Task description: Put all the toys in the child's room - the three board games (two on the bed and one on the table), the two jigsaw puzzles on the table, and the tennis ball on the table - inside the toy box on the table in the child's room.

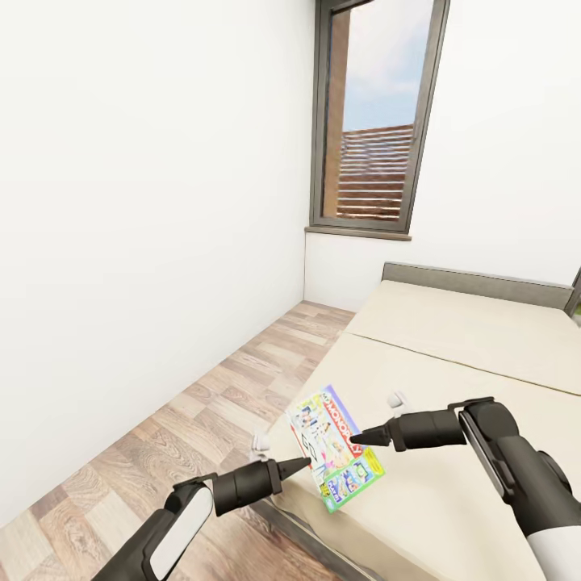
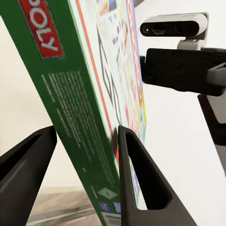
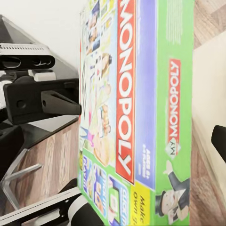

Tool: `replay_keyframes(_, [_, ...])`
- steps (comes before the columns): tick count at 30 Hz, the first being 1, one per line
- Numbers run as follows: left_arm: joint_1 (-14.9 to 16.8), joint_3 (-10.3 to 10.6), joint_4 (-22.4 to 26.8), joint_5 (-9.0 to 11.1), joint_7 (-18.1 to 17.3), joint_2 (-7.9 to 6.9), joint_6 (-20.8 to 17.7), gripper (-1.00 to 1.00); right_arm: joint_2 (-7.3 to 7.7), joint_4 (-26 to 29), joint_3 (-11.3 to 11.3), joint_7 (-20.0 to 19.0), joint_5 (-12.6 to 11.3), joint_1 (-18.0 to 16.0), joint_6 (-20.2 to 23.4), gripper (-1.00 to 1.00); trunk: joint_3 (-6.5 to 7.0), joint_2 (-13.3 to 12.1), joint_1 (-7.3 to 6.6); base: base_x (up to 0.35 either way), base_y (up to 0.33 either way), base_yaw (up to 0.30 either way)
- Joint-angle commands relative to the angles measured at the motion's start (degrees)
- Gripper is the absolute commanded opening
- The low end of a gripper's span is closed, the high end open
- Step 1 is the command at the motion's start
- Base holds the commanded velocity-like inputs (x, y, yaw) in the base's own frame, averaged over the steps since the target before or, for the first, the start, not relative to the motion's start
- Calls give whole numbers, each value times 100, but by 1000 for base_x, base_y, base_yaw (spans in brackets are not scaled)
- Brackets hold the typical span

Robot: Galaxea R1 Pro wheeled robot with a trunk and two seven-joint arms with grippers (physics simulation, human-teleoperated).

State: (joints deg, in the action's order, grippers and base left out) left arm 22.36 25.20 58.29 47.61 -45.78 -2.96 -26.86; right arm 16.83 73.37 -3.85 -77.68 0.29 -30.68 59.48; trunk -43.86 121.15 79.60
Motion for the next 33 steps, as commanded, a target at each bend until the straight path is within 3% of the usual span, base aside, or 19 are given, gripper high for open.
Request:
replay_keyframes(1, [5,12,-13,66,10,-4,-49,-100,2,2,-10,-19,5,-7,52,100,-6,3,-1,0,0,0])
replay_keyframes(9, [5,15,-59,28,42,4,-48,-100,3,2,-18,-19,5,-14,52,100,-6,3,-1,0,0,0])
replay_keyframes(19, [5,-2,-85,-202,58,32,-52,-100,-2,2,-22,-19,6,-17,52,100,-6,3,-1,0,0,0])
replay_keyframes(33, [5,-6,-89,-255,29,36,-54,-100,-2,-2,-15,-19,3,-21,52,100,-6,3,-1,0,0,0])
